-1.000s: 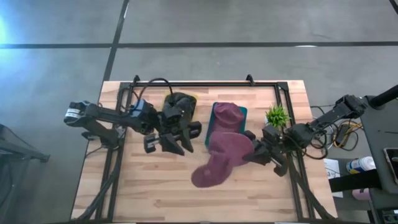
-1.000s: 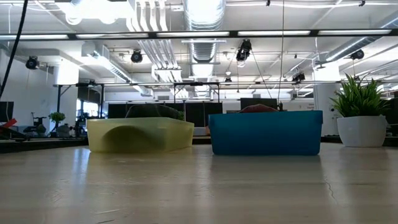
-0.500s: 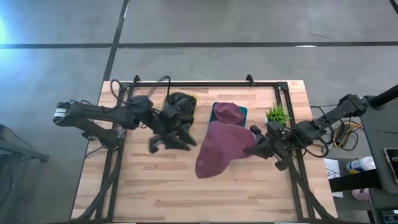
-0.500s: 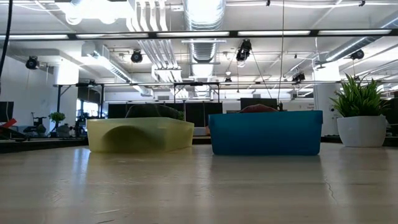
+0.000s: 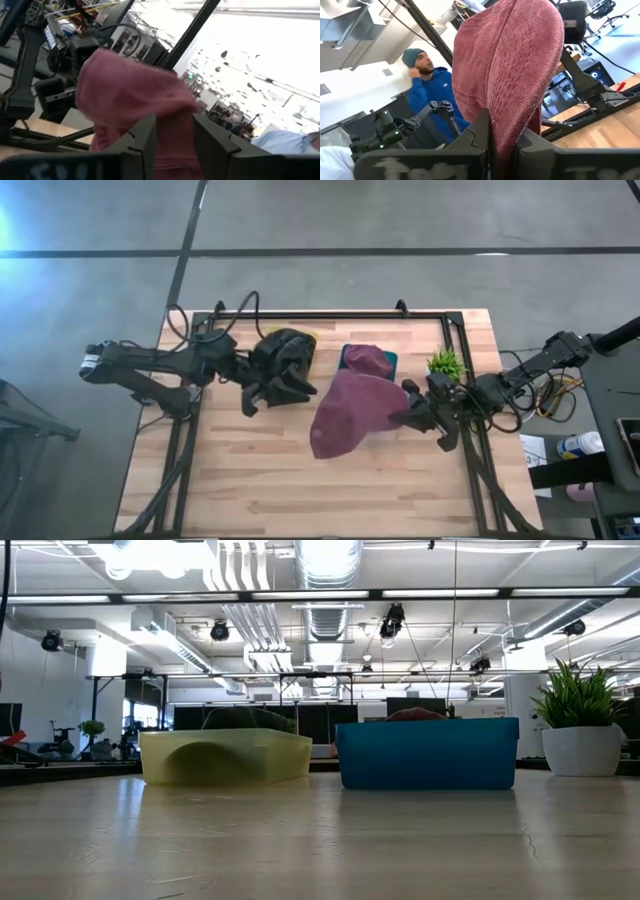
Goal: Pick & Place hat
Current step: Put the red cap into the blue bin
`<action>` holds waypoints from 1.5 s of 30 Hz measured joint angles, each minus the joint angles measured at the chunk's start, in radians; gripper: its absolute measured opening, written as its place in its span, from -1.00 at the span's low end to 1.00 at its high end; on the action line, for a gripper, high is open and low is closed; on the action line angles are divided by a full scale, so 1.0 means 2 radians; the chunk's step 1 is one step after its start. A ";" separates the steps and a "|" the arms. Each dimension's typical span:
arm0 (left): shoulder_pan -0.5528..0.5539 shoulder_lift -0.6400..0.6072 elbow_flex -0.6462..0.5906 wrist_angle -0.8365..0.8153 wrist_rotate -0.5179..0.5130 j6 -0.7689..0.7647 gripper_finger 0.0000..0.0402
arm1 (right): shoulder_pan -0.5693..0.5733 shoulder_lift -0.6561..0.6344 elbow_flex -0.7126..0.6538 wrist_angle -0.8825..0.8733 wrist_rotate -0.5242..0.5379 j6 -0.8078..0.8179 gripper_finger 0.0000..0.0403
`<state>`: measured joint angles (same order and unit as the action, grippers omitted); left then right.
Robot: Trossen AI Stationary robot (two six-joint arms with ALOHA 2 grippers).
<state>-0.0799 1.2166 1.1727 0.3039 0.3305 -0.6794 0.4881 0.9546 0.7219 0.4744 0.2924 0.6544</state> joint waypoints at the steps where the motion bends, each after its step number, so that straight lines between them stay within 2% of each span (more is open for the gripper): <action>1: 0.000 -0.005 0.000 -0.001 0.000 -0.002 -0.40 | 0.000 -0.001 0.000 0.000 0.000 0.000 -0.94; 13: -0.001 -0.007 0.000 -0.040 -0.021 -0.002 0.08 | -0.002 -0.003 0.000 -0.008 0.014 -0.001 -0.94; 21: -0.005 0.002 0.000 -0.039 -0.016 -0.001 0.10 | -0.002 -0.003 0.000 -0.015 0.026 -0.001 -0.94; 31: -0.005 -0.023 0.000 -0.056 -0.001 0.007 0.10 | -0.002 -0.014 0.000 -0.035 0.050 -0.002 -0.94; 36: -0.006 -0.009 0.000 -0.083 -0.005 0.006 0.10 | -0.002 -0.019 0.000 -0.035 0.052 -0.008 -0.94; 45: -0.007 0.007 0.000 -0.064 -0.006 0.000 0.10 | -0.002 -0.019 0.000 -0.038 0.052 -0.009 -0.94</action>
<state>-0.0933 1.2297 1.1725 0.1761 0.3176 -0.6789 0.4839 0.9169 0.7216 0.3980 0.3961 0.6364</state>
